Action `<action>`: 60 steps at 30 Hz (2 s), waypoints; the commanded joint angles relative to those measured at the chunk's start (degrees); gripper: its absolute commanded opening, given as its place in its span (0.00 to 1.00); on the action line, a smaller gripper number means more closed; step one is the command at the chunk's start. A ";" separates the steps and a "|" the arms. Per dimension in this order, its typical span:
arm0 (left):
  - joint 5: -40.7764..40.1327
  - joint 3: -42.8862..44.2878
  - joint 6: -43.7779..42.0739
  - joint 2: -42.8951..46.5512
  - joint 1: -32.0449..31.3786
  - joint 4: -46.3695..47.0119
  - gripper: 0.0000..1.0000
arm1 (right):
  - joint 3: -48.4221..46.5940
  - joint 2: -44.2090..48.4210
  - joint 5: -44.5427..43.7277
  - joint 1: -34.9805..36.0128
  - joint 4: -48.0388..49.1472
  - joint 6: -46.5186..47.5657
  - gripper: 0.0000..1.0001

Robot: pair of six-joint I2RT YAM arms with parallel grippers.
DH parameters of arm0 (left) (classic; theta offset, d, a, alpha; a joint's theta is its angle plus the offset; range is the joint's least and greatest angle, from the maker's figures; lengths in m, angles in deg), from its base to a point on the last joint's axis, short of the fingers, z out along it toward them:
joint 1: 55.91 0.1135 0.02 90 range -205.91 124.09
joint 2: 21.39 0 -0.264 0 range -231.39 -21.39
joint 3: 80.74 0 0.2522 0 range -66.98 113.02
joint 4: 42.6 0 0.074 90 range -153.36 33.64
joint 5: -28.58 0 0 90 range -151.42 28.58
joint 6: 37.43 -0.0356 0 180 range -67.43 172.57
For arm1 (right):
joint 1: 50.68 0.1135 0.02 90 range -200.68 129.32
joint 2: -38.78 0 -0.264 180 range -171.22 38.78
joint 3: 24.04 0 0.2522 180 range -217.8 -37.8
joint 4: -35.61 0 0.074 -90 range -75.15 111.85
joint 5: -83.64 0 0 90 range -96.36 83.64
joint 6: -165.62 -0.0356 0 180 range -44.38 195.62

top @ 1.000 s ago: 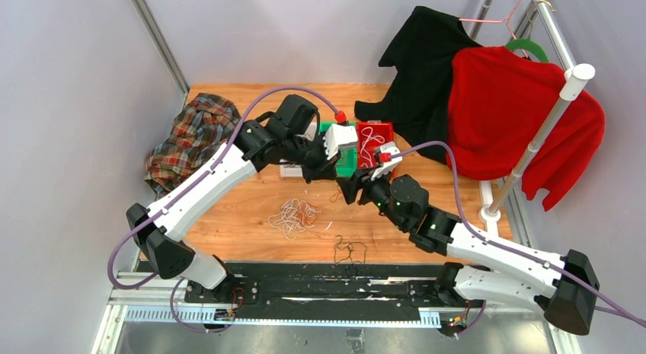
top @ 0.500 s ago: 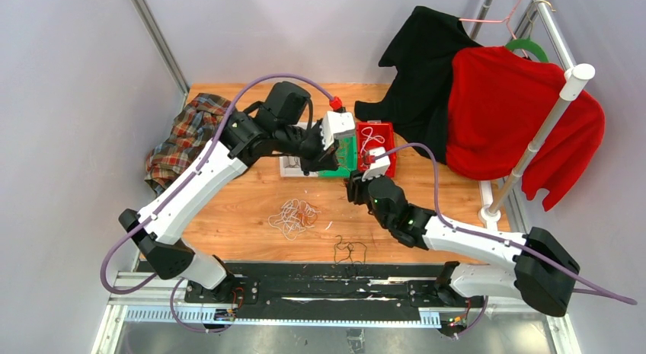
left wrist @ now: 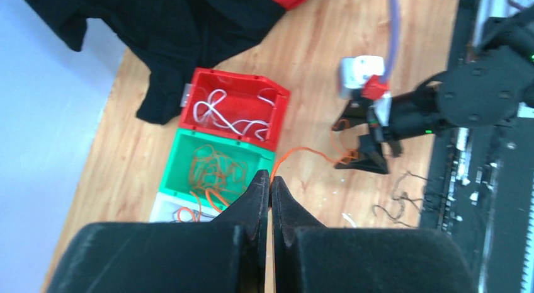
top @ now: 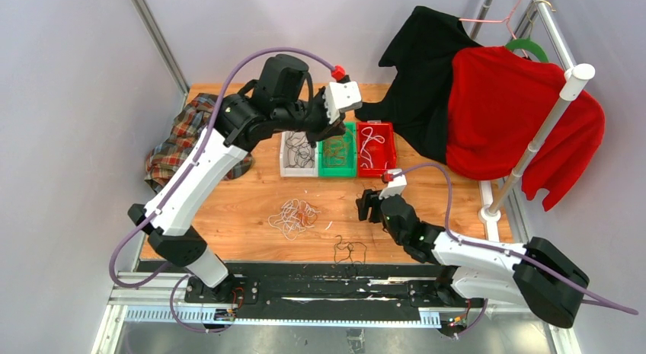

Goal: Untangle the cables

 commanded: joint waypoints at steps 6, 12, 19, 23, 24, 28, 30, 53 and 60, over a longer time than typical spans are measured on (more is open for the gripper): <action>-10.48 3.44 -1.07 -8.52 3.66 9.27 0.00 | 7.74 12.50 0.15 -0.64 -2.31 -5.82 0.67; -14.17 2.63 -0.13 -10.76 6.31 15.49 0.01 | 11.05 22.79 4.01 -0.64 -7.22 -4.84 0.73; -15.86 5.37 1.38 -12.15 8.52 20.75 0.00 | 13.84 32.19 3.78 -0.55 -11.30 -4.74 0.75; -14.69 5.68 1.16 -12.61 8.61 21.01 0.01 | 13.03 33.43 2.17 -0.55 -13.26 -4.38 0.76; -14.42 5.49 1.23 -12.74 8.61 20.98 0.01 | 12.30 33.16 1.65 -0.60 -13.97 -4.38 0.75; -15.16 3.47 0.59 -13.01 8.61 21.85 0.00 | 10.38 32.68 -1.20 -0.56 -16.54 -4.75 0.75; -15.73 1.45 0.12 -12.93 8.61 22.76 0.00 | 9.66 33.16 -1.78 -0.63 -17.94 -5.11 0.75; -4.22 -8.58 -1.64 -17.75 8.07 23.31 0.01 | 10.02 42.37 -7.81 -0.59 -25.18 -5.81 0.73; 0.71 -10.81 -7.76 -18.73 5.69 19.28 0.01 | 9.24 43.81 -8.44 -0.63 -26.84 -5.82 0.72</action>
